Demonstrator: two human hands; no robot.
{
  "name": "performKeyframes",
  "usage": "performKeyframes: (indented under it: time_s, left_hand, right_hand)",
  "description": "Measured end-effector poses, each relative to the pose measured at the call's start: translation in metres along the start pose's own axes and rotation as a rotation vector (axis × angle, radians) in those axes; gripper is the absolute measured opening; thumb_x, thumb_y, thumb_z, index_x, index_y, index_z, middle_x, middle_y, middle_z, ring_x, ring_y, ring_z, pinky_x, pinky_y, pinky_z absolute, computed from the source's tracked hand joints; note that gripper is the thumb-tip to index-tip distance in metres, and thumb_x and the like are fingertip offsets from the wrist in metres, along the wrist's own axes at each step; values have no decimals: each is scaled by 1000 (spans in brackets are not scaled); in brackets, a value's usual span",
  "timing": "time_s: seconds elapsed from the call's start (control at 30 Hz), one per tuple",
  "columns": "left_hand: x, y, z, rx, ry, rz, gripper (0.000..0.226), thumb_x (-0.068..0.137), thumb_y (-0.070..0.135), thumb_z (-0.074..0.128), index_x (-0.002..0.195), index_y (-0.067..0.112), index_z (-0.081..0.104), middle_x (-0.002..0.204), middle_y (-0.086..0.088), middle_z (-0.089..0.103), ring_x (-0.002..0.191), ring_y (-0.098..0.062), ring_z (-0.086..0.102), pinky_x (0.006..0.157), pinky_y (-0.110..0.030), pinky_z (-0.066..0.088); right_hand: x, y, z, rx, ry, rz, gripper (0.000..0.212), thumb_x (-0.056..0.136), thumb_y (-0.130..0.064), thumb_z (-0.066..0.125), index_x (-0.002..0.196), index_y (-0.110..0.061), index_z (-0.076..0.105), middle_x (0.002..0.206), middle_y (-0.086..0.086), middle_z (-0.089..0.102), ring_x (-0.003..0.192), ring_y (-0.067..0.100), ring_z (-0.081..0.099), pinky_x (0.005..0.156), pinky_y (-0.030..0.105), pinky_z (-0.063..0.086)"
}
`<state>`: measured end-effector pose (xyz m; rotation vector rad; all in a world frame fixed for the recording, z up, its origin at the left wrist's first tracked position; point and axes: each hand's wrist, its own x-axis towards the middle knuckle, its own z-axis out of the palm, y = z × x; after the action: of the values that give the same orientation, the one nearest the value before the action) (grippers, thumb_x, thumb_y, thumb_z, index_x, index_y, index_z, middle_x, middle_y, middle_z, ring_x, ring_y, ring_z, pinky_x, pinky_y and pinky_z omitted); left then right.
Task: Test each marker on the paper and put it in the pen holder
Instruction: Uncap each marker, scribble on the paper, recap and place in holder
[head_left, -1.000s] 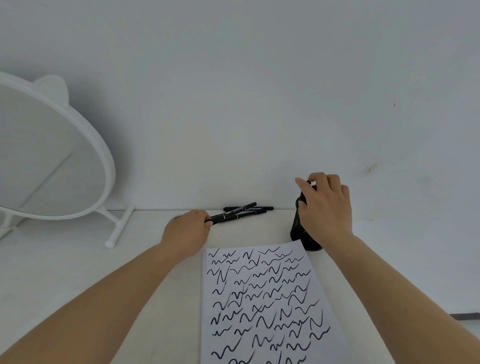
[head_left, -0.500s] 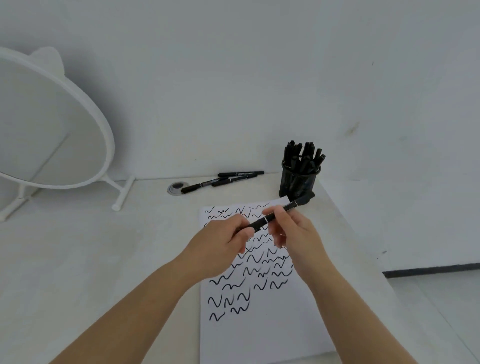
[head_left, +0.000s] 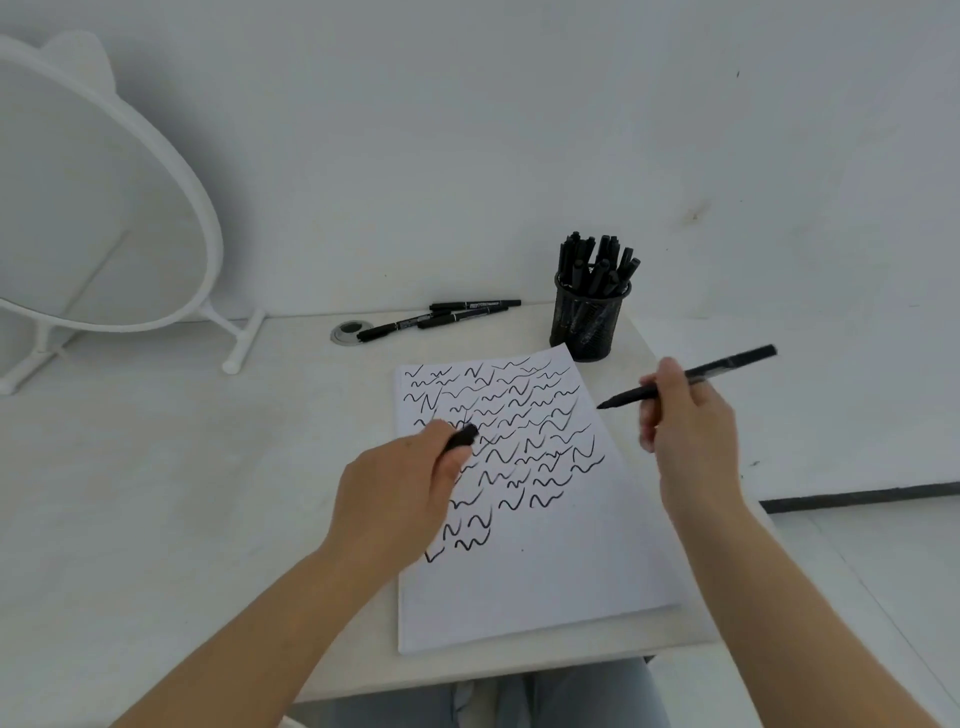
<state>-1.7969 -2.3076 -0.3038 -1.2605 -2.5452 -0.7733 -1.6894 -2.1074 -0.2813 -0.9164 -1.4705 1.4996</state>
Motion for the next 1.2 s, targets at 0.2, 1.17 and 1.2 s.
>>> performKeyframes:
  time_s: [0.2,1.17,1.2]
  left_hand:
    - [15,-19,15,-281,-205,-80,21,95,34,39,78,26,47,62,13,62,54,2,53,52,-23,38]
    - [5,-37,29,-440,-204,-202,22,94,30,47,73,30,51,68,24,63,54,-1,52,56,-20,38]
    - [5,-36,29,-425,-205,-181,19,93,31,49,74,32,53,68,23,63,52,-2,49,53,-18,36]
  right_hand:
    - [-46,32,25,-230,-353,-58,22,79,-18,65,61,-19,53,39,-5,53,39,7,47,45,18,38]
    - [-56,56,16,-369,-248,-213,23,81,-19,64,66,-27,47,57,-20,63,50,0,53,48,11,37]
    - [-55,54,16,-306,-228,-190,22,81,-20,66,68,-29,50,60,-17,64,51,1,54,49,10,39]
